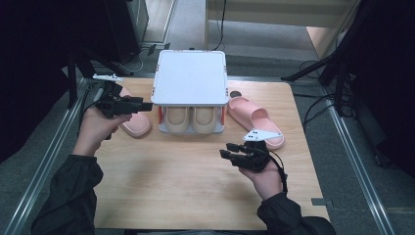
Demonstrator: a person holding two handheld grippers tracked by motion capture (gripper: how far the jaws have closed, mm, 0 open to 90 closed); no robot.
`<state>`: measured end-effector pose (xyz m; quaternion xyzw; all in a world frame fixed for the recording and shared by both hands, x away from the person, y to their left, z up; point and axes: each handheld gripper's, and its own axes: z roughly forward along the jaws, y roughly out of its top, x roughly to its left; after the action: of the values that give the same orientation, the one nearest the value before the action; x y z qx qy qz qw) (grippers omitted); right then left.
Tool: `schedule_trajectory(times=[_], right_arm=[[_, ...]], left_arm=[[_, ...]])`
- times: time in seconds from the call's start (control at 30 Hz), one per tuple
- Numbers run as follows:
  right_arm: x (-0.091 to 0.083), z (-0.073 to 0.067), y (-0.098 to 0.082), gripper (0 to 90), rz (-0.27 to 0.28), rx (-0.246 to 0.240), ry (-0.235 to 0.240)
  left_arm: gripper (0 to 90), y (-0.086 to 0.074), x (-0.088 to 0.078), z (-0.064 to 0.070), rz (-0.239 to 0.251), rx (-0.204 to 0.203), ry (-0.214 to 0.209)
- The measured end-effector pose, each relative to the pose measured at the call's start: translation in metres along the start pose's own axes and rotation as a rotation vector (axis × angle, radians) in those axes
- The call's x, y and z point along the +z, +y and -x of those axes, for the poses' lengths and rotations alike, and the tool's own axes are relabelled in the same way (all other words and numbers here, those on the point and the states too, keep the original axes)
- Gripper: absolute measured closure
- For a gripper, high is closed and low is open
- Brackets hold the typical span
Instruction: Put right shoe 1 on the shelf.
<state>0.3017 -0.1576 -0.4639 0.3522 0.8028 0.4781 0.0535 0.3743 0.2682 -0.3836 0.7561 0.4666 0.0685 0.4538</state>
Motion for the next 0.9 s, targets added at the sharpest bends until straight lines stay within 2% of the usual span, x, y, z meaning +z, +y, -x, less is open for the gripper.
schedule_trajectory(times=[0.07,0.17,0.23,0.27,0.33,0.4,0.57,0.73,0.83,0.9], right_arm=[[0.001,0.001,0.001,60.0,-0.003,-0.001,0.004],[0.002,0.002,0.003,60.0,-0.003,-0.004,0.002],[0.004,0.004,0.005,59.8,-0.004,-0.007,0.004],[0.004,0.004,0.005,59.8,-0.004,-0.007,0.004],[0.005,0.005,0.005,59.8,0.002,-0.014,-0.005],[0.007,0.005,0.006,59.8,0.0,-0.009,-0.004],[0.01,0.005,0.007,59.8,-0.007,-0.023,-0.003],[0.013,0.005,0.007,59.8,-0.019,-0.026,-0.002],[0.015,0.004,0.006,59.8,-0.033,-0.031,-0.004],[0.016,0.003,0.006,59.8,-0.035,-0.036,-0.002]], left_arm=[[54.8,-0.003,-0.003,-0.002,0.027,-0.007,0.008],[60.3,-0.006,-0.006,-0.005,0.04,-0.011,0.016],[67.9,-0.009,-0.007,-0.007,0.035,-0.014,0.026],[67.9,-0.011,-0.007,-0.009,0.024,-0.005,0.03],[74.4,-0.015,-0.006,-0.012,0.018,0.018,0.044],[77.4,-0.018,-0.005,-0.017,0.013,0.008,0.042],[82.9,-0.028,-0.004,-0.029,0.008,-0.005,0.071],[89.1,-0.034,-0.003,-0.039,-0.005,-0.04,0.077],[89.3,-0.037,-0.001,-0.046,-0.01,-0.043,0.105],[89.3,-0.04,0.001,-0.052,-0.019,-0.043,0.139]])
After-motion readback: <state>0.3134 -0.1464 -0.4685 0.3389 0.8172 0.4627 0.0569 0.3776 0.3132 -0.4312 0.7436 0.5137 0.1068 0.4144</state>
